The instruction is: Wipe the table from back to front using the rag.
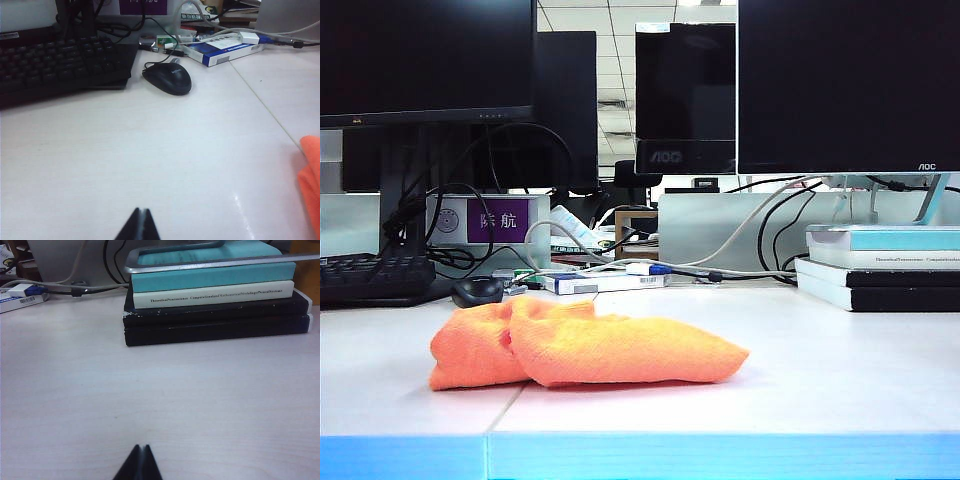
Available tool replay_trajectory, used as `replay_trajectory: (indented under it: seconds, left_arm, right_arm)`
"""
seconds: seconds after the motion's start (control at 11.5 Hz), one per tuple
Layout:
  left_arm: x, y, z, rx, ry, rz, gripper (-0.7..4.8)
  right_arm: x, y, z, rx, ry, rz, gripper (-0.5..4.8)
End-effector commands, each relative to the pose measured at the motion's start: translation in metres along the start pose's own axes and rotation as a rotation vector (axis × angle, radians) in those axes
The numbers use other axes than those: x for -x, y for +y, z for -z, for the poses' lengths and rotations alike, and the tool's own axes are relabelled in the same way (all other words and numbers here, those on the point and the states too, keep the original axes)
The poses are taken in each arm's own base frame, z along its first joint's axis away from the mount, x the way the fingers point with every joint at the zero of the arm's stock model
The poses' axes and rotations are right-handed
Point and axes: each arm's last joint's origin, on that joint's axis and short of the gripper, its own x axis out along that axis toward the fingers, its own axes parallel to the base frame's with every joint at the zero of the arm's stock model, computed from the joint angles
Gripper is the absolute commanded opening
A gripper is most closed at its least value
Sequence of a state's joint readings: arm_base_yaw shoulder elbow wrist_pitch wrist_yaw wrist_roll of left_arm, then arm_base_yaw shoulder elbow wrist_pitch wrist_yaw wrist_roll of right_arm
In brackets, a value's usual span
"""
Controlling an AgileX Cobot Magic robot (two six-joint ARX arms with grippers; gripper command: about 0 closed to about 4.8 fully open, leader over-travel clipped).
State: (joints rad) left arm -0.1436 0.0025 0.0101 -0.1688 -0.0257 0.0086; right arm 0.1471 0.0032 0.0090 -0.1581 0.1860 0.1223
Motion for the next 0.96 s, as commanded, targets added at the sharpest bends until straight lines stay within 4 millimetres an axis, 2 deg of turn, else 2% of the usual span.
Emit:
replay_trajectory:
  seconds: [0.09, 0.26, 0.35, 0.61, 0.87, 0.96]
  left_arm:
    - [0.0, 0.0, 0.002, -0.002, 0.018, 0.0, -0.05]
    - [0.0, 0.0, 0.002, -0.002, 0.016, -0.008, -0.05]
    - [0.001, 0.0, -0.004, 0.034, -0.034, -0.008, -0.05]
    - [0.007, 0.001, -0.025, 0.091, -0.12, -0.028, -0.05]
    - [0.022, 0.005, -0.081, 0.112, -0.208, -0.108, -0.05]
    - [0.022, 0.005, -0.088, 0.112, -0.199, -0.108, -0.05]
  right_arm:
    - [-0.001, 0.0, 0.002, 0.002, 0.001, -0.005, -0.01]
    - [0.0, 0.0, -0.001, -0.003, -0.021, -0.009, -0.01]
    - [0.002, 0.002, -0.017, -0.067, -0.146, -0.026, -0.01]
    - [0.014, 0.003, -0.047, -0.088, -0.236, -0.039, -0.01]
    - [0.055, 0.002, -0.134, -0.125, -0.39, 0.068, -0.01]
    - [0.058, 0.003, -0.145, -0.121, -0.391, 0.068, -0.01]
